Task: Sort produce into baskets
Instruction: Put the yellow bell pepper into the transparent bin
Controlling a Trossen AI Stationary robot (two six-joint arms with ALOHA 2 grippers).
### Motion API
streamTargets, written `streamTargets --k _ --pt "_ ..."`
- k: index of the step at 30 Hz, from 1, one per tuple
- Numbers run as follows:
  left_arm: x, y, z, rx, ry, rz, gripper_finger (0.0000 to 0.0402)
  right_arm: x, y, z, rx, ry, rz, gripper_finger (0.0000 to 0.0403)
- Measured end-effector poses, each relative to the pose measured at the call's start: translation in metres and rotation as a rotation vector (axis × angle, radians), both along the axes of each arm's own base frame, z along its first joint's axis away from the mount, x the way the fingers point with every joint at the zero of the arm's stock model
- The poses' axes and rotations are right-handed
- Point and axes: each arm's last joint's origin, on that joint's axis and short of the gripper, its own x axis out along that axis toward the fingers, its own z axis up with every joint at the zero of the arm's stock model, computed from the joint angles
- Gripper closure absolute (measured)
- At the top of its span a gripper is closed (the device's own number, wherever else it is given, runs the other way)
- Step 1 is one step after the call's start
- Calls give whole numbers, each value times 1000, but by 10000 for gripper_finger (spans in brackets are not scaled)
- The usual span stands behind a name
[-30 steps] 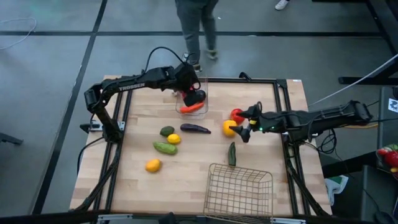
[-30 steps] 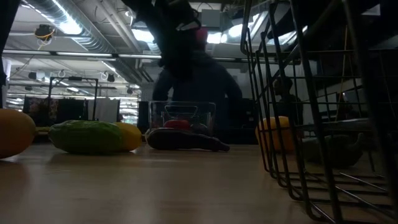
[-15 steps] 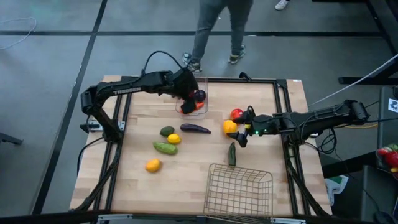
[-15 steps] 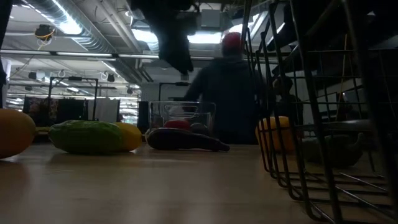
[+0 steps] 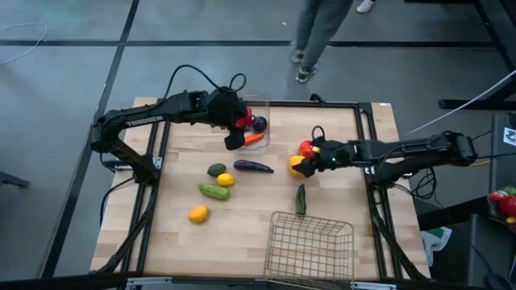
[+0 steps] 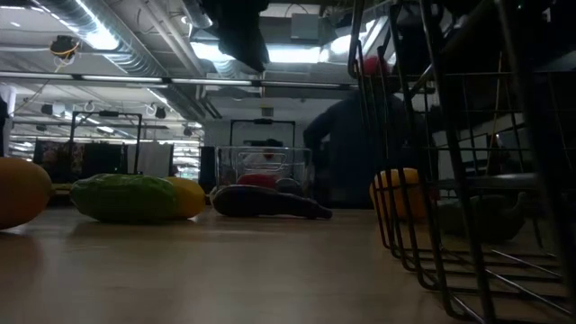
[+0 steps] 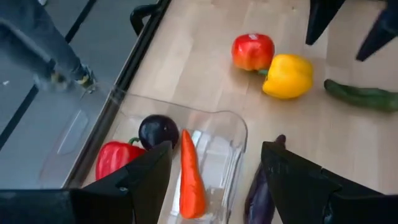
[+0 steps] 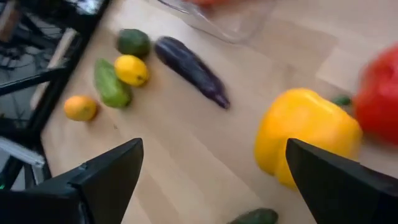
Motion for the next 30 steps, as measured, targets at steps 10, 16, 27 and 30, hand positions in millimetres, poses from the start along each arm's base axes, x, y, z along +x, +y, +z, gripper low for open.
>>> streamTargets --k 10,16,27,30 --pt "-6 -4 -3 -14 73 -14 157 -7 -17 -6 175 69 -116 10" --pt "-7 -4 -4 -5 89 -31 157 -11 -15 -10 292 130 -125 10" --pt "-7 -4 -4 15 98 -55 157 -10 -17 24 274 169 -196 10" --pt "-7 -4 -4 18 99 -59 157 -8 -19 32 208 232 -228 10"
